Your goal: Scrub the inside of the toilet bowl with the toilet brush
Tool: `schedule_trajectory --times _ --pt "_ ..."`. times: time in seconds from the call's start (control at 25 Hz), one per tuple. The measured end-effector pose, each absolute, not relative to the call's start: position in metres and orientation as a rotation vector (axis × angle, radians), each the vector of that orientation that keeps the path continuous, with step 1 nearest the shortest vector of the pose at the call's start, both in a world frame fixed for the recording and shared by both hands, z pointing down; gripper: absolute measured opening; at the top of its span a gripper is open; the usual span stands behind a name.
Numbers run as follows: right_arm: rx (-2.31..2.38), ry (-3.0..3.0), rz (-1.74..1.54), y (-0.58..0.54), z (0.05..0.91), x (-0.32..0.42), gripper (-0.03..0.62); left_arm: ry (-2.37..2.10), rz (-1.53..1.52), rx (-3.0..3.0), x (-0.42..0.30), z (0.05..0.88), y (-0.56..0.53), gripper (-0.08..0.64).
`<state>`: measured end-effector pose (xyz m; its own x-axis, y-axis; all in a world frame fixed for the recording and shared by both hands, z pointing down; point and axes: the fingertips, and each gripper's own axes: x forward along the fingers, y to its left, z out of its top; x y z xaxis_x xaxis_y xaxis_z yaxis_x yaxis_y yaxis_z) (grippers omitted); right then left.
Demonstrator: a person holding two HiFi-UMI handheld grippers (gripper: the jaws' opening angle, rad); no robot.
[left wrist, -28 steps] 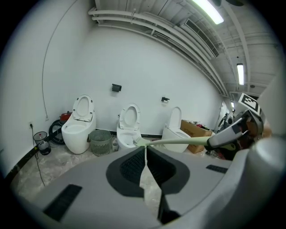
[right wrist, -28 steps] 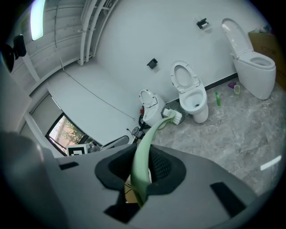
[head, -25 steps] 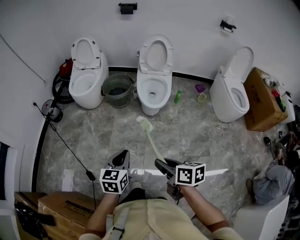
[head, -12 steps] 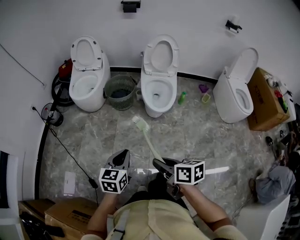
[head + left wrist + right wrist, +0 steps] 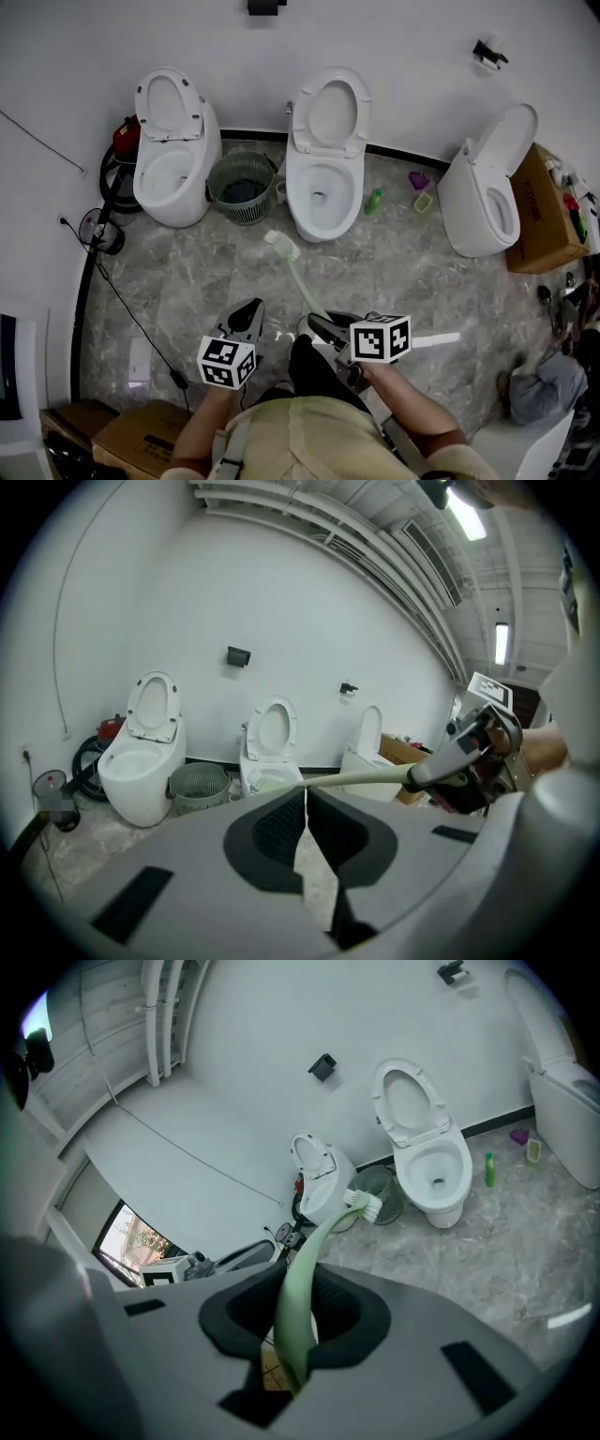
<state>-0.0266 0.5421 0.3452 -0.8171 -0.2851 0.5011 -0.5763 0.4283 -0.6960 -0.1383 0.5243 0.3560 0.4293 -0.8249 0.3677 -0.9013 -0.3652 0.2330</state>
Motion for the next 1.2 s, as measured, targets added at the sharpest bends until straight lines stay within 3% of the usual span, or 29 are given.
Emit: schedule_trajectory --times 0.48,1.2 --pt "0.707 -2.325 1.372 0.386 0.357 0.006 0.083 -1.465 0.322 2.246 -0.123 0.371 0.368 0.017" --pt "0.880 -2.088 1.506 0.227 0.444 0.037 0.083 -1.326 0.435 2.318 -0.104 0.440 0.202 0.014"
